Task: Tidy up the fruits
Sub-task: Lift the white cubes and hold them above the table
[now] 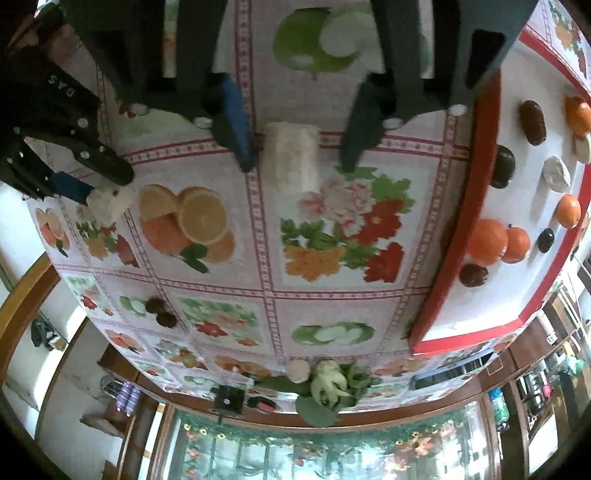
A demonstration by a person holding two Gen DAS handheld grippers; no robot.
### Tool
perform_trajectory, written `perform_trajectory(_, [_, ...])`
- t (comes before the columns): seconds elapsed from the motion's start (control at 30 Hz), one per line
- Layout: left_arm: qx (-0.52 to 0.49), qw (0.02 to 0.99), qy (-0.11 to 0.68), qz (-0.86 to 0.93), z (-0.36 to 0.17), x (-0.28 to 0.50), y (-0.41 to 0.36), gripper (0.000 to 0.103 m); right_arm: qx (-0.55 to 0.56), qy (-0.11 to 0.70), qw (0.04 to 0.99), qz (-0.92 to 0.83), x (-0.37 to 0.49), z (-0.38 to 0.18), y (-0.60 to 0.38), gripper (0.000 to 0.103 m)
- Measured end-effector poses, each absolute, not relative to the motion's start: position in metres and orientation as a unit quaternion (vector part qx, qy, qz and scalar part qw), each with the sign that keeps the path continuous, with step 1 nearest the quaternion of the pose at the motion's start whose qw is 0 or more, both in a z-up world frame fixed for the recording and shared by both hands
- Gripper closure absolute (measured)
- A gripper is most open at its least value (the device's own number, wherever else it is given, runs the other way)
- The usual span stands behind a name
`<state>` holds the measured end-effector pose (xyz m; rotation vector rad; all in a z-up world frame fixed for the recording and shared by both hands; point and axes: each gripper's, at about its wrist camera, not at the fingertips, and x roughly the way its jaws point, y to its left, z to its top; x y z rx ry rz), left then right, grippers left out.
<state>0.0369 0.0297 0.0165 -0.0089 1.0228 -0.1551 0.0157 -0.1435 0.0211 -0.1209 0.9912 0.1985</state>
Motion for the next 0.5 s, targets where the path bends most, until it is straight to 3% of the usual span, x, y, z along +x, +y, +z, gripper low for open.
perform_trajectory(0.03, [-0.010,0.870,0.488,-0.074,0.017,0.037,0.034,0.070,-0.057,0.474,0.874,0.094,0.016,0.021,-0.144,0.055])
perform_trajectory(0.13, [-0.033,0.868,0.489,-0.081,0.017,0.038,0.042,0.070,-0.058,0.471,0.876,0.090,0.014,0.021,-0.142,0.057])
perform_trajectory(0.2, [-0.030,0.869,0.487,-0.079,0.017,0.036,0.042,0.070,-0.060,0.471,0.876,0.089,0.013,0.022,-0.140,0.066])
perform_trajectory(0.5, [-0.030,0.865,0.489,-0.105,0.020,0.016,0.036,0.070,-0.031,0.468,0.878,0.099,0.004,0.032,-0.137,0.067])
